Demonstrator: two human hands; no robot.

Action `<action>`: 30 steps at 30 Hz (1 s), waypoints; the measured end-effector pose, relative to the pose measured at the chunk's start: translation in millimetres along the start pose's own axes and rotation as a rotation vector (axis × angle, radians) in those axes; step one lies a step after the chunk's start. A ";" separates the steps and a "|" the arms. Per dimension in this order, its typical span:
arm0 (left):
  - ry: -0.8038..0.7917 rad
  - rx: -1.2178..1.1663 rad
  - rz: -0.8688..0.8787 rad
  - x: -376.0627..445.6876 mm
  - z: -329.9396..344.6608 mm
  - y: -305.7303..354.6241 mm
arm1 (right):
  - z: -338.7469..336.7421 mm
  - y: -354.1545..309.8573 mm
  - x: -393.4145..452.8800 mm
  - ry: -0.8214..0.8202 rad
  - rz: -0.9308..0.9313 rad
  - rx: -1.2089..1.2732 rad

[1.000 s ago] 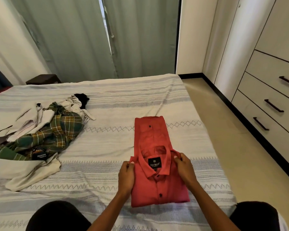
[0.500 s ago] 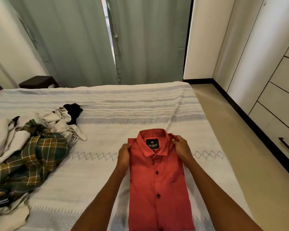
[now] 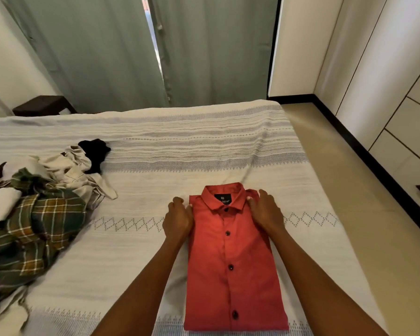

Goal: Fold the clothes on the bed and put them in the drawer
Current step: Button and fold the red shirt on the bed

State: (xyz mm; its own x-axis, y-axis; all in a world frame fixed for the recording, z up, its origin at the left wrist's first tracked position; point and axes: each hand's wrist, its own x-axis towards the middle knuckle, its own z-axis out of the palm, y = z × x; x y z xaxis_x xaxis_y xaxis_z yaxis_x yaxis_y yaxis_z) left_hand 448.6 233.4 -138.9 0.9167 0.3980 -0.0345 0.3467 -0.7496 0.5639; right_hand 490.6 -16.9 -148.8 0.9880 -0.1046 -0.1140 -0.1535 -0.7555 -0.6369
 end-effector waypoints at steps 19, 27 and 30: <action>-0.307 0.431 0.737 -239.6 -31.8 -105.5 | -7.7 98.2 -274.7 -0.015 -0.613 -0.475; -0.084 0.536 0.785 -250.9 -41.3 -100.8 | -14.9 82.7 -277.9 0.042 -0.502 -0.519; -0.073 0.522 0.676 -255.5 -44.7 -88.4 | -15.0 71.6 -283.5 0.048 -0.431 -0.571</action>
State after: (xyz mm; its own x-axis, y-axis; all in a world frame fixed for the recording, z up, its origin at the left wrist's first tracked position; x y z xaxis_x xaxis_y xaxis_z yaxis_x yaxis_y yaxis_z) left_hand 174.8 221.6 -143.1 0.9636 -0.2439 0.1091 -0.2485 -0.9681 0.0306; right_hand 199.8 -51.0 -150.6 0.9603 0.2606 0.0997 0.2715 -0.9552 -0.1177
